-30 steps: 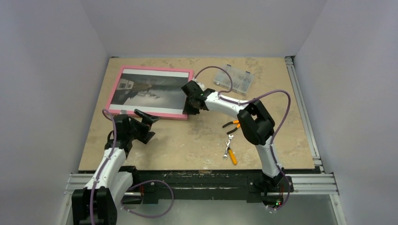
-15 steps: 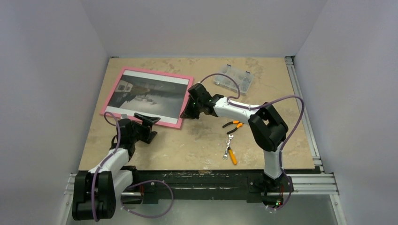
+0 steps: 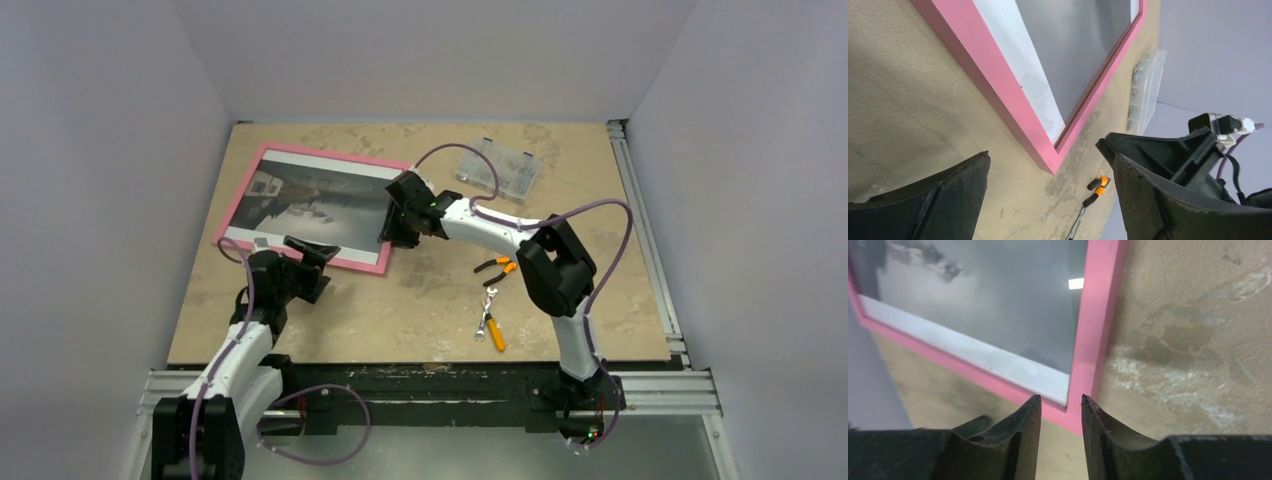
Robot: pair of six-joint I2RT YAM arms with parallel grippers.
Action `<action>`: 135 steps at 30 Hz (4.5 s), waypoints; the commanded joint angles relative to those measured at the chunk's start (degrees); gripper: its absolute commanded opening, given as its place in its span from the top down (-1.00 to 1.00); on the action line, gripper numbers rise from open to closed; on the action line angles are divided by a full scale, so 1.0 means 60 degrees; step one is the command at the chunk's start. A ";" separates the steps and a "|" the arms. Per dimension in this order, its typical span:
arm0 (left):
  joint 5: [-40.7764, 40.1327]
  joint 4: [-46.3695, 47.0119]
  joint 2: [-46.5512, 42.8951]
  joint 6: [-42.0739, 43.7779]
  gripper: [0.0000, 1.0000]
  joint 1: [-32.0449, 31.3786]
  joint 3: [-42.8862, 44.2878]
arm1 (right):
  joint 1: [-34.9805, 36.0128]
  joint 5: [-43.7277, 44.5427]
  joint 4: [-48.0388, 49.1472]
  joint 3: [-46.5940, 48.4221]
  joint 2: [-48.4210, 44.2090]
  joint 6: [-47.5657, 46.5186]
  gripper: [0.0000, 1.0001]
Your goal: Take the photo out of the frame
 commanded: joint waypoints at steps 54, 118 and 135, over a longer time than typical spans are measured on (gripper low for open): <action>-0.0013 0.0876 0.0341 -0.0354 -0.67 -0.0322 -0.0679 | 0.1023 0.0536 -0.0940 0.1191 -0.0243 0.0845 1.00; -0.1615 -0.9888 -0.2468 0.1811 1.00 -0.0496 0.5857 | 0.4814 0.4126 1.0360 -0.6797 -0.4386 -1.5579 -0.92; -0.1605 -1.0709 -0.2732 0.2111 1.00 -0.0492 0.6729 | 0.5903 0.6453 1.2369 -0.5230 -0.2292 -1.8187 0.32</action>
